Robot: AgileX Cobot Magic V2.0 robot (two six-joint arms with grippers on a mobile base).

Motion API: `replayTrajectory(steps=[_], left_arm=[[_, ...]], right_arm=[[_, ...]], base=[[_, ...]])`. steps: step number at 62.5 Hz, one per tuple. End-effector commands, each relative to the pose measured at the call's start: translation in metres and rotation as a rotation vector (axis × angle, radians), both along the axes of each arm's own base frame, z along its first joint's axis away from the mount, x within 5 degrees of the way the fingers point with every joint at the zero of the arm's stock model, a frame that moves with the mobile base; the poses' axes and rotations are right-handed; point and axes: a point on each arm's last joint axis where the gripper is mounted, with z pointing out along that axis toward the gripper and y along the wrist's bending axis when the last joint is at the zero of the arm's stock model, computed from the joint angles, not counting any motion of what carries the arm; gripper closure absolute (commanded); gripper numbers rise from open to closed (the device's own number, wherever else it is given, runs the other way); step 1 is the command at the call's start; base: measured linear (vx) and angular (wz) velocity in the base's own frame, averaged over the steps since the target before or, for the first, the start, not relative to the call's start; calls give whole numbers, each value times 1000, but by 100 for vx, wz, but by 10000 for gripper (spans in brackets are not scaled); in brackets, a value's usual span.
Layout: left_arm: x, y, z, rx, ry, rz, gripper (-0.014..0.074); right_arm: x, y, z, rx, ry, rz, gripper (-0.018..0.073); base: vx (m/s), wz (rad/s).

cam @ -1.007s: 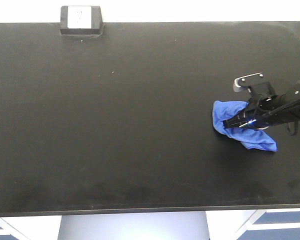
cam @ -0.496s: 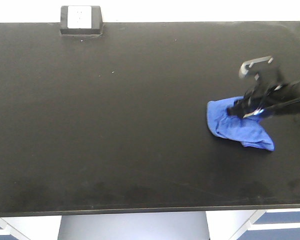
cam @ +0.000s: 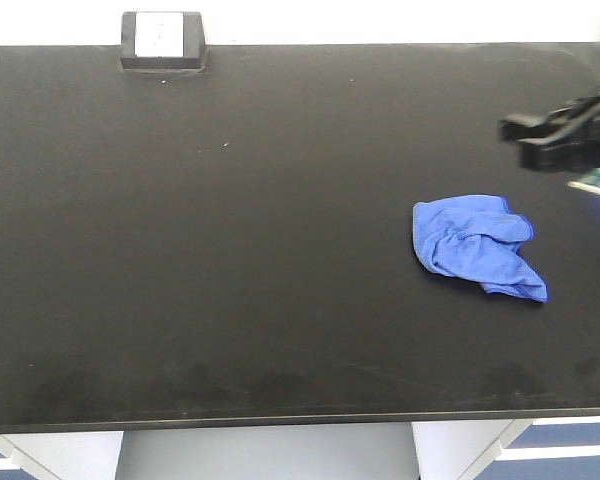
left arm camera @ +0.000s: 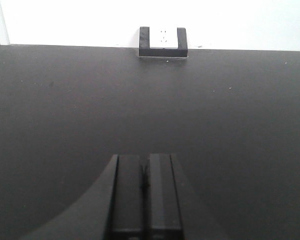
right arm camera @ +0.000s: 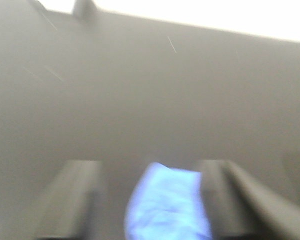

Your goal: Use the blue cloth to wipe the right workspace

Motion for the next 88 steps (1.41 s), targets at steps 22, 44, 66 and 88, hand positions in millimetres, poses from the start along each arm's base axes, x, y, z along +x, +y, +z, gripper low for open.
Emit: replayTrajectory(steps=[22,44,66,88], left_arm=[[1,-1,-2,-8,-64,-16,602],[1,-1,-2,-8,-64,-16,602],[1,-1,-2,-8,-64,-16,602],[1,-1,-2,-8,-64,-16,602]], right_arm=[[-83,-4,61,9,-313,-7,568],[-98,-4,67,11,-365,-6,567],[-98,-6,67,-28,-370,-13,567],[-127,-27,15,-19,-537,-249,567]], base=[[0,0],[0,0],[0,0],[0,0]])
